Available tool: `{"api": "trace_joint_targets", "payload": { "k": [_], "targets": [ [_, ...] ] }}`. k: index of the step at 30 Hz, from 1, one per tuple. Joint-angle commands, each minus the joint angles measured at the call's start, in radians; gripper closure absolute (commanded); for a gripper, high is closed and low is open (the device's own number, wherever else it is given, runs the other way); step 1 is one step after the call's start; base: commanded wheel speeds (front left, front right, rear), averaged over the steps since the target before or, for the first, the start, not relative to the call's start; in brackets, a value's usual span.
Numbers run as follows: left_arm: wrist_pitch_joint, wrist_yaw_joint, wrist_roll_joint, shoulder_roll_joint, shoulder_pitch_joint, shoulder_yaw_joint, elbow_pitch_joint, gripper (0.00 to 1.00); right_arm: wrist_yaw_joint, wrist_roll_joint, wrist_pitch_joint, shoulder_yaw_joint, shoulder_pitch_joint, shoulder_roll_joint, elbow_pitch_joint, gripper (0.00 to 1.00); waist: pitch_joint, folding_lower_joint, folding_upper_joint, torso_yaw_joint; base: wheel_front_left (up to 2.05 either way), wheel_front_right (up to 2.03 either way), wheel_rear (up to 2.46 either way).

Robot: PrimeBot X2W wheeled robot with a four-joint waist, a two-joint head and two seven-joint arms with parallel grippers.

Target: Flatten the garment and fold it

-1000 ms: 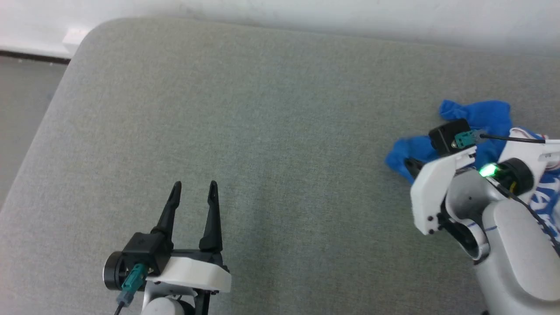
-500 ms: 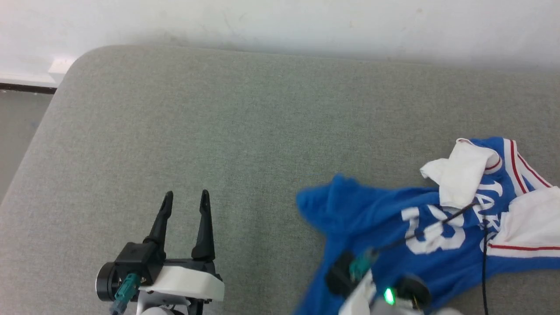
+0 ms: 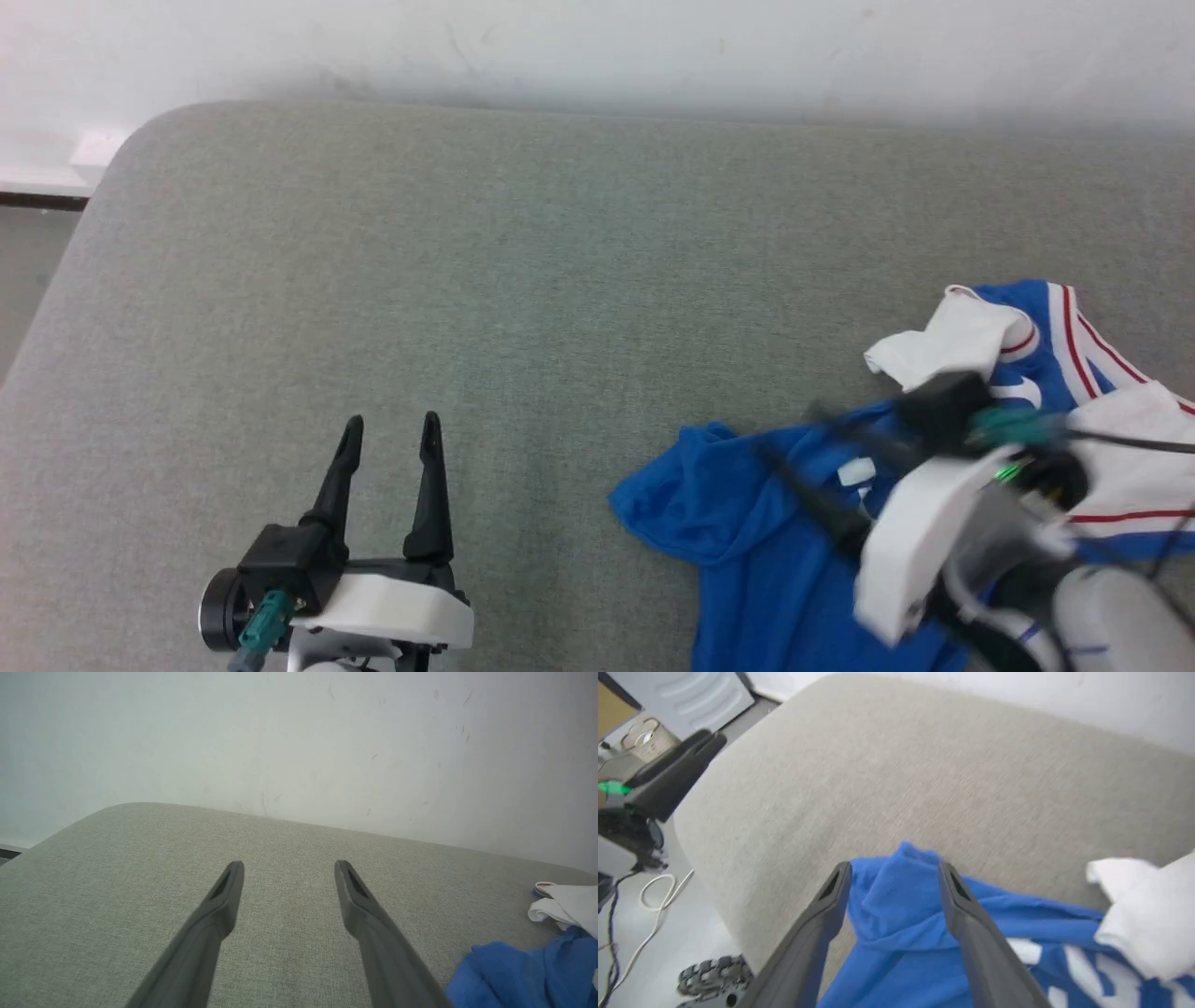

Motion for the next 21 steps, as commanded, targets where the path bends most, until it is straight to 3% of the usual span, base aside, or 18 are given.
{"api": "trace_joint_targets", "payload": {
  "k": [1, 6, 11, 16, 21],
  "targets": [
    [-0.005, 0.001, 0.011, 0.002, 0.002, 0.005, -0.008, 0.0, -0.001, -0.082, -0.102, -0.082, -0.023, 0.038, 0.004, 0.0, -0.008, 0.0, -0.0001, -0.022, 0.0, 0.0, 0.0],
    [-0.005, 0.0, 0.02, 0.011, 0.011, 0.012, -0.034, 0.0, -0.001, -0.289, -0.342, -0.344, 0.023, 0.161, -0.005, 0.0, -0.004, 0.0, -0.0001, -0.057, 0.0, 0.0, 0.0],
    [-0.005, -0.012, 0.032, 0.02, 0.028, 0.021, -0.074, 0.0, -0.001, -0.393, -0.502, -0.542, 0.121, 0.213, -0.009, 0.0, 0.007, 0.0, -0.0001, -0.097, 0.0, 0.0, 0.0],
    [-0.005, -0.028, 0.047, 0.021, 0.052, 0.025, -0.107, 0.0, -0.001, -0.321, -0.62, -0.673, 0.208, 0.218, 0.06, 0.0, 0.01, 0.0, -0.0001, -0.13, 0.0, 0.0, 0.0],
    [-0.005, -0.037, 0.067, 0.027, 0.072, 0.022, -0.114, 0.0, -0.001, -0.272, -0.684, -0.705, 0.236, 0.219, 0.126, 0.0, 0.012, 0.0, -0.0001, -0.159, 0.0, 0.0, 0.0]
  ]
}}
